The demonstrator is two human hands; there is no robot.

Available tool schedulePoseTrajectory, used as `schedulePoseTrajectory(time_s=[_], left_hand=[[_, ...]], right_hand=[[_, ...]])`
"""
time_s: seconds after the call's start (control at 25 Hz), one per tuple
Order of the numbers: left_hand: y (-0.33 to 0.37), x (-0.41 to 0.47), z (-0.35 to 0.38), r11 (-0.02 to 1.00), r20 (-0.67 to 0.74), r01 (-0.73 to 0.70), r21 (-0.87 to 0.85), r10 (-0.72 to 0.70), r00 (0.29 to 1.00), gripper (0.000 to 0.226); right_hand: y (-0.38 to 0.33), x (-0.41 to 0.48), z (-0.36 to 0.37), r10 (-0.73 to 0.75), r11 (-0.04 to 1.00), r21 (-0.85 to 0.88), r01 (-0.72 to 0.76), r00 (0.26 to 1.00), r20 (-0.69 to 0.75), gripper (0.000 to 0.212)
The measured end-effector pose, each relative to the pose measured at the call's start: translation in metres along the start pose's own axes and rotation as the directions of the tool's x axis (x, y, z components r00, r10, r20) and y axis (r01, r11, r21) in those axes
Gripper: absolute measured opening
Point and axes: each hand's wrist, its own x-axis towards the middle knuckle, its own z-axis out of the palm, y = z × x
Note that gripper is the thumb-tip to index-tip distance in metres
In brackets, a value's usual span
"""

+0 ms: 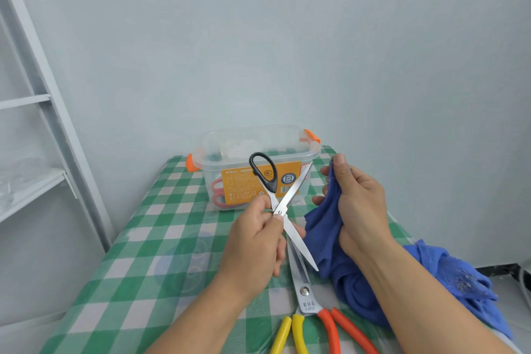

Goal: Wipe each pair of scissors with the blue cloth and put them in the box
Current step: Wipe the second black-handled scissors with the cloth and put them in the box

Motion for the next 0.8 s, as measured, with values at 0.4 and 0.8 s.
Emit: schedulePoseTrajectory(time_s=[0.4, 0.8], left_hand=[[0.003, 0.002, -0.003, 0.994, 0.014, 0.0, -0.114, 0.002, 1.0, 0.022], [0.005, -0.001, -0.001, 0.998, 0.031, -0.054, 0.042, 0.053, 0.998, 0.017]], right_hand=[[0.013, -0.002, 0.005, 0.073, 0.997, -0.047, -0.063, 0.962, 0.265, 0.024], [0.013, 0.008, 0.002, 0.021, 1.0, 0.003, -0.022, 0.985, 0.173, 0.025]])
